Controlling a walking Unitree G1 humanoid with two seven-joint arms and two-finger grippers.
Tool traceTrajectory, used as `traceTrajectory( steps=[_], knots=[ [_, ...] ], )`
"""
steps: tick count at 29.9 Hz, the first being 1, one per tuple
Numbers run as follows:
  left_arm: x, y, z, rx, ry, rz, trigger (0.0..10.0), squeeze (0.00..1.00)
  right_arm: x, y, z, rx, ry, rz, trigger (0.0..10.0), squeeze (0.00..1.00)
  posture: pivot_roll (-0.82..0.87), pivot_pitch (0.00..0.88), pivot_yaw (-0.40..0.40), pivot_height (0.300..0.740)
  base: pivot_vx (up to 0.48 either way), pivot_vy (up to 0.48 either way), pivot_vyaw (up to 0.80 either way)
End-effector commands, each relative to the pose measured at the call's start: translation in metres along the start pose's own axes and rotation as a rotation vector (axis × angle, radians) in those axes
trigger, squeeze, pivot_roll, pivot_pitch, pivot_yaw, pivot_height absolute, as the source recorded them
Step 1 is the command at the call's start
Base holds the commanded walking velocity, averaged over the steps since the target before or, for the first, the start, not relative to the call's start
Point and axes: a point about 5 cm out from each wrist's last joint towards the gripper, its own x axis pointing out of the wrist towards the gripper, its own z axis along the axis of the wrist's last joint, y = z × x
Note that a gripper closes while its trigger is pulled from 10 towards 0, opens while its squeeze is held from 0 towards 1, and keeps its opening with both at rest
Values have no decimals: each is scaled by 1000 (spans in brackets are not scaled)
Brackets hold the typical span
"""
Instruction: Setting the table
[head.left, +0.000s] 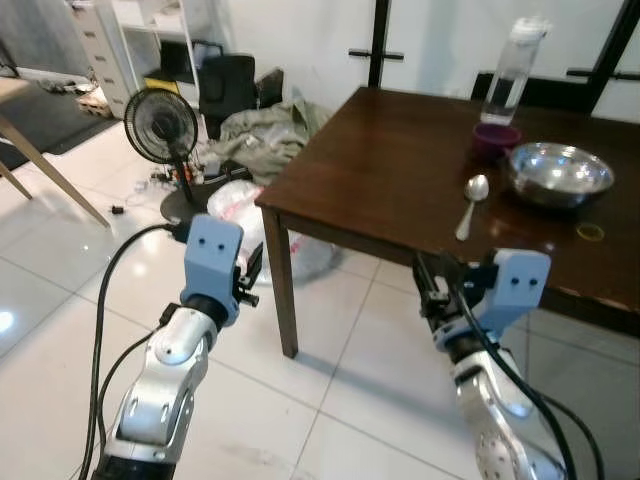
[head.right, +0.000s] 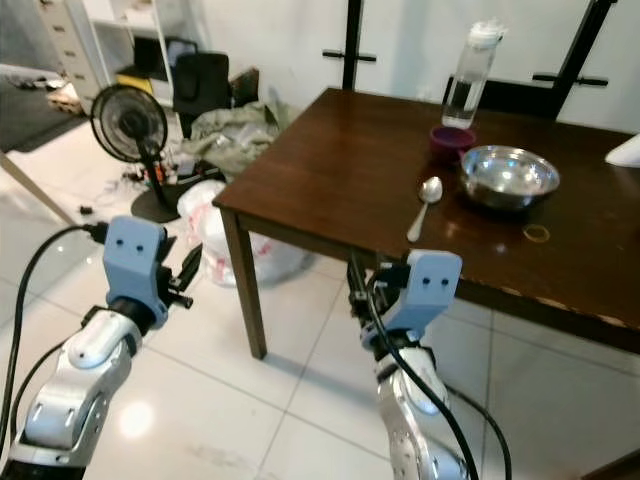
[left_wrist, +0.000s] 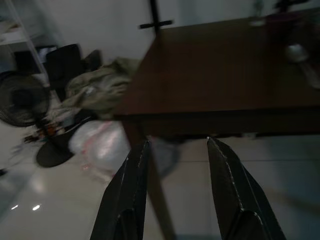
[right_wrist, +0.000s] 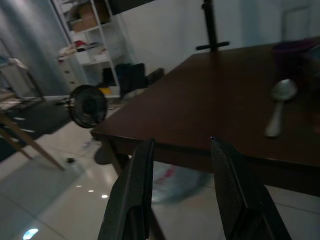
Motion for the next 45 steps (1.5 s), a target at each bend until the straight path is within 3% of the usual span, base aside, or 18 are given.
traceTrajectory(
  steps=[1, 35, 45],
  knots=[
    [-2, 4, -5, 8, 20, 10, 10000, 0, -2, 3, -3, 15, 11, 4, 10000, 0, 62, 111, 108, 740, -289, 0, 0],
    [-1, 3, -4, 6, 17, 5, 10000, 0, -3, 3, -4, 16, 14, 3, 10000, 0, 61, 115, 109, 740, -285, 0, 0],
    [-1, 3, -4, -4, 17, 7, 10000, 0, -3, 3, -4, 15, 15, 3, 10000, 0, 61, 115, 109, 740, 0, 0, 0]
  ],
)
